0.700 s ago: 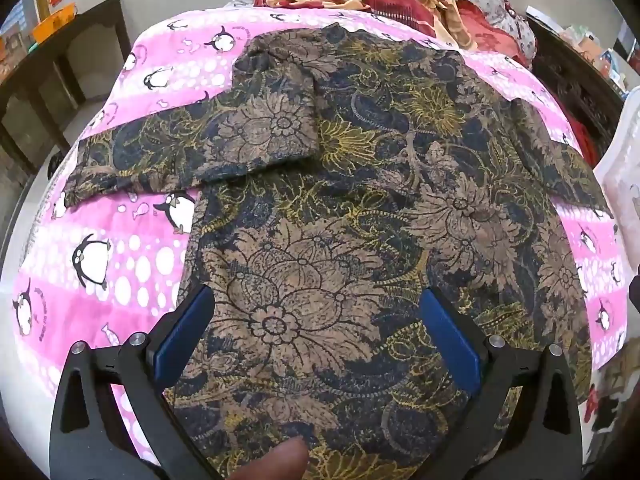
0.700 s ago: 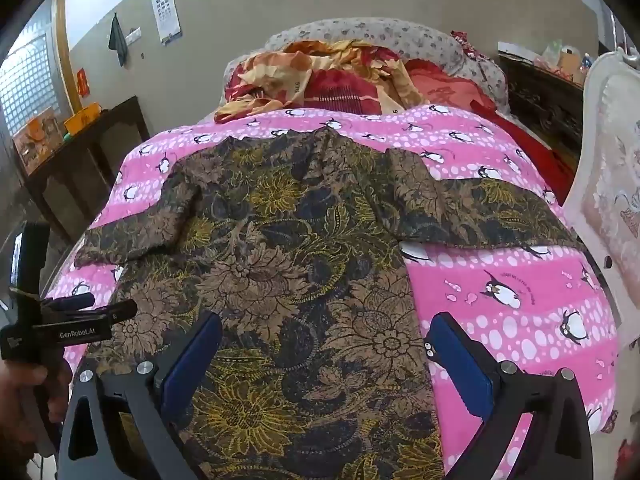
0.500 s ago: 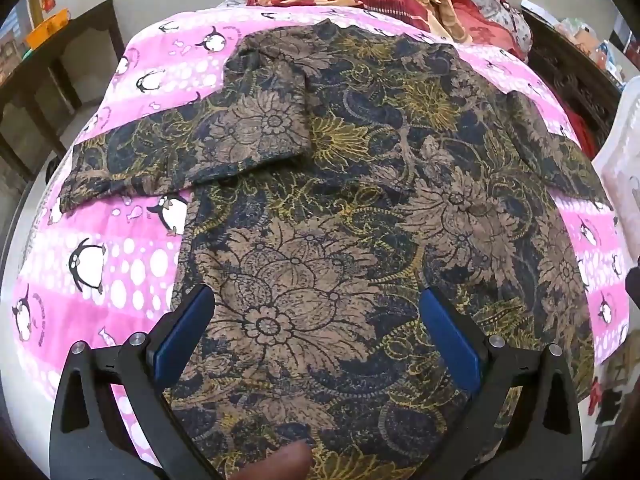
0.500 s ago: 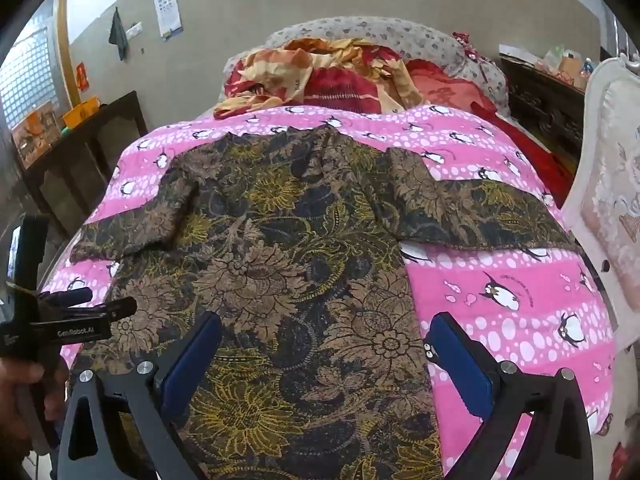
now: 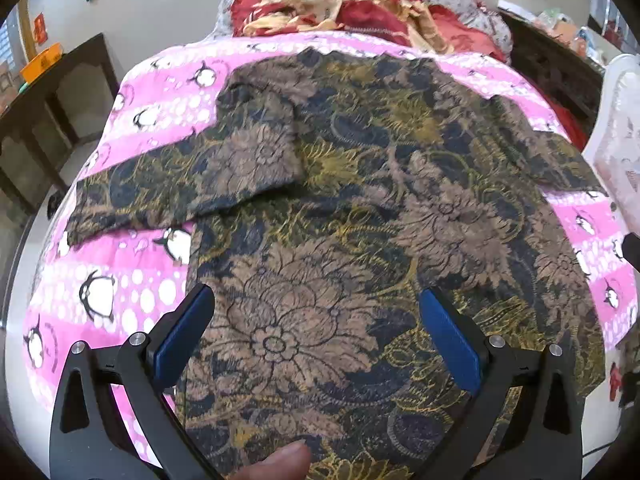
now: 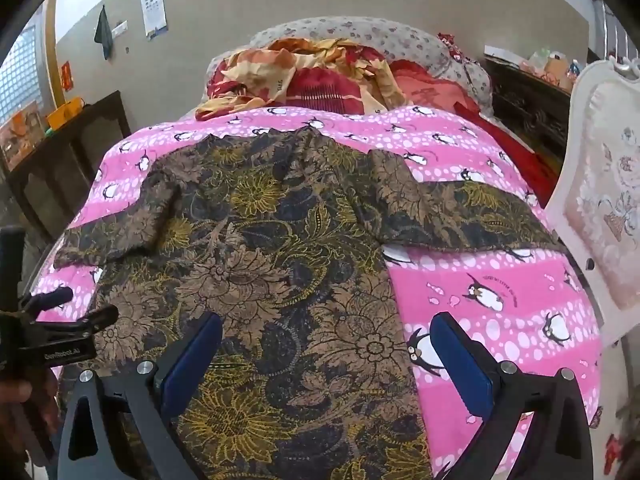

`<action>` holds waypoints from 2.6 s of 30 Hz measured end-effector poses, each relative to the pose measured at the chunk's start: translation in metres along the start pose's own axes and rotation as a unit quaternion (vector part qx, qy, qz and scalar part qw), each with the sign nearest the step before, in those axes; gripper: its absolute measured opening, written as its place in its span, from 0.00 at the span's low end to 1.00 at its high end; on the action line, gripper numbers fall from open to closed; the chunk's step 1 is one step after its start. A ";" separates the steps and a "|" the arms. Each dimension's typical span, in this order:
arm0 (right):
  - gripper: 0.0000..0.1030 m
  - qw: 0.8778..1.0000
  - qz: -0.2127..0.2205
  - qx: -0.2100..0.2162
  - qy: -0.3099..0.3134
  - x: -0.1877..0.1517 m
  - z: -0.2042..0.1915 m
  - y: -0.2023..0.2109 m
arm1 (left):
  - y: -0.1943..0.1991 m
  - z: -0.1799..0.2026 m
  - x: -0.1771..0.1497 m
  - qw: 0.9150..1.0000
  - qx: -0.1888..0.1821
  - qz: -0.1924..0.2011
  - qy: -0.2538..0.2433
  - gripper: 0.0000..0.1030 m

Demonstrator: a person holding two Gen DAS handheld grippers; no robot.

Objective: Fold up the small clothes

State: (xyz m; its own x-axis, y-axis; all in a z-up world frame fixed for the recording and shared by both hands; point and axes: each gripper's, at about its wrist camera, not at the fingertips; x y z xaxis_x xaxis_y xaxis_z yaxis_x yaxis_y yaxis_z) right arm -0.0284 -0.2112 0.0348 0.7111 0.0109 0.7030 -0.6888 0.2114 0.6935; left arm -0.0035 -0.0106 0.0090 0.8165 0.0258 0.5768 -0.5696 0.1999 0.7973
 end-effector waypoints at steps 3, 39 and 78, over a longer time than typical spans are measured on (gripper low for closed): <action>1.00 1.000 0.020 -0.017 -0.002 0.002 -0.002 0.006 | 0.003 0.004 0.001 0.999 -0.029 0.005 -0.013 1.00; 1.00 0.999 -0.050 -0.013 -0.005 -0.002 -0.001 -0.022 | -0.002 0.001 0.013 0.997 -0.035 -0.045 0.046 1.00; 1.00 0.998 -0.057 0.033 0.006 0.048 0.009 -0.011 | 0.015 -0.001 0.052 0.999 -0.024 -0.025 0.033 1.00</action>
State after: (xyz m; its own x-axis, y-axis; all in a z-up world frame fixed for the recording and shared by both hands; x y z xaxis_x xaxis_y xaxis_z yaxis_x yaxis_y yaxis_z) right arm 0.0121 -0.2218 0.0622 0.7873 0.0029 0.6166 -0.6103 0.1464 0.7786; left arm 0.0310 -0.0051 0.0506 0.8486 0.0781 0.5232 -0.5247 0.2500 0.8137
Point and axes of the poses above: each gripper's, at about its wrist camera, not at the fingertips, and y roughly against the way its jaws point, z to its right, x to its top, and after that the axes turned 11 degrees about -x, right-handed
